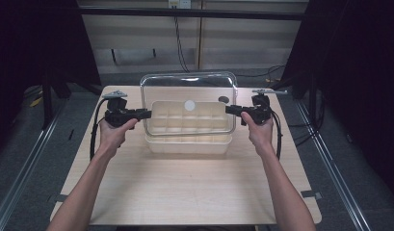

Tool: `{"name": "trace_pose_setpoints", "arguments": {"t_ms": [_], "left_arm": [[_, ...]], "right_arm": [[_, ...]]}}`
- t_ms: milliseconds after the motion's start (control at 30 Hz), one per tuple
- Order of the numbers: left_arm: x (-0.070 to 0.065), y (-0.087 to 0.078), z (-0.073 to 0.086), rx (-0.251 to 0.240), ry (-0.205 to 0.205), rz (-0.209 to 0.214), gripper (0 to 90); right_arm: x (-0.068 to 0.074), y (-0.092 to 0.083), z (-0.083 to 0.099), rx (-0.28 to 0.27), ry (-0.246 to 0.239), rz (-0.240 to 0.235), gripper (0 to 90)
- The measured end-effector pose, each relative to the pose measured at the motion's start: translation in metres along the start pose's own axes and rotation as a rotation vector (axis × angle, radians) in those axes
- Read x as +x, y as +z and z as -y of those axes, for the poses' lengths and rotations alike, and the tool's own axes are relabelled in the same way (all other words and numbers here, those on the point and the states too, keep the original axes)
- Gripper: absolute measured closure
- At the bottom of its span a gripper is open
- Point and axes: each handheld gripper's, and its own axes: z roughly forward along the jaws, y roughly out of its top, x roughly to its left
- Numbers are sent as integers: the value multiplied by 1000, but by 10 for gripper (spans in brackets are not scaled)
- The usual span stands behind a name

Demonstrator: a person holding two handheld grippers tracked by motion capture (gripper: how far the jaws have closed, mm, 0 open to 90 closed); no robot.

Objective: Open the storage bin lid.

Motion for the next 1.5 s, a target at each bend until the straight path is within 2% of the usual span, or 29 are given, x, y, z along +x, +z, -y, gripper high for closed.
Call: {"name": "trace_pose_setpoints", "arguments": {"t_ms": [400,700,900,1167,1200,1500], "left_arm": [[-5,-6,-1,1,4,-10,697],[-11,-16,-4,-12,18,9,698],[-16,-22,-3,-15,29,2,700],[-21,-26,-1,-28,28,22,701],[-21,-27,-1,-35,13,29,703],[-29,-35,2,-28,35,28,704]], "right_arm": [[5,-6,0,-1,-4,-4,665],[11,-13,-1,-10,-7,-16,666],[15,-18,0,-17,-3,-26,668],[16,-23,4,-16,3,-33,669],[16,-24,5,-16,9,-38,670],[24,-34,9,-19,1,-42,675]]}}
